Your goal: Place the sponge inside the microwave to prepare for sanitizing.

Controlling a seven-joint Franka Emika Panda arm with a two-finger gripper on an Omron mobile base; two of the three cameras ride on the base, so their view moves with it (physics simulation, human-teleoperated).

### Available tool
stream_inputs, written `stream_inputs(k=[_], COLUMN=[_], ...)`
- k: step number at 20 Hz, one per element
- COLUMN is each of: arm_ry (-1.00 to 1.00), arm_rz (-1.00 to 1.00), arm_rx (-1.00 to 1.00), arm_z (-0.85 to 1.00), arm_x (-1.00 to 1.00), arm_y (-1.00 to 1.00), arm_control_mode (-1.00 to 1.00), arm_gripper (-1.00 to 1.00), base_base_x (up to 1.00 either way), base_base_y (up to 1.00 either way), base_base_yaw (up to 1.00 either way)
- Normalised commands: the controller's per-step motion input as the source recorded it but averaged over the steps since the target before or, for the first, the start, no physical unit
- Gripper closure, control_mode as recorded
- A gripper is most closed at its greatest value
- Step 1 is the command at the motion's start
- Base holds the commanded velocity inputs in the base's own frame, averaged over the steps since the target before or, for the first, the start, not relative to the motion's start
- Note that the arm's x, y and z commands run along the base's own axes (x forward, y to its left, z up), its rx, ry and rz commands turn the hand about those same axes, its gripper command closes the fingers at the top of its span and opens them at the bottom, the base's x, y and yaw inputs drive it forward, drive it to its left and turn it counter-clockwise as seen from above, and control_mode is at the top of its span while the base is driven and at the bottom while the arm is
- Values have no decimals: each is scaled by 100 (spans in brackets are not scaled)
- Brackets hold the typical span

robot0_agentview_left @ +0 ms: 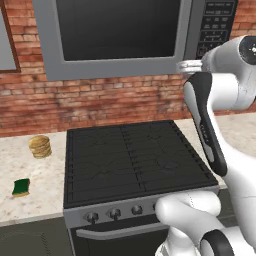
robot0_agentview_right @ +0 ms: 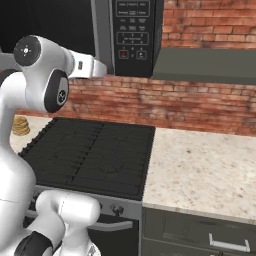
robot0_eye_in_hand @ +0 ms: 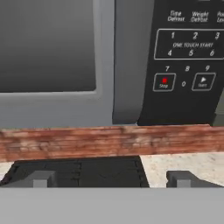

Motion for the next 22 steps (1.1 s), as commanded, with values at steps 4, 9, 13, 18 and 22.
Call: stream_inputs(k=[4, 9, 13, 18, 22], arm_ry=[-11, -10, 3, 10, 12], arm_rz=[-6, -7, -1, 0, 0], arm_rx=[-8, -4, 5, 7, 5], arm_z=[90, 55, 4, 0, 0], arm_x=[0, 0, 12, 21, 28], arm_y=[-5, 0, -19, -19, -16], arm_control_mode=[-100, -100, -100, -100, -100], arm_gripper=[-100, -100, -100, -100, -100], base_base_x=[0, 0, 0, 0, 0], base_base_y=[0, 0, 0, 0, 0], base_base_yaw=[0, 0, 0, 0, 0])
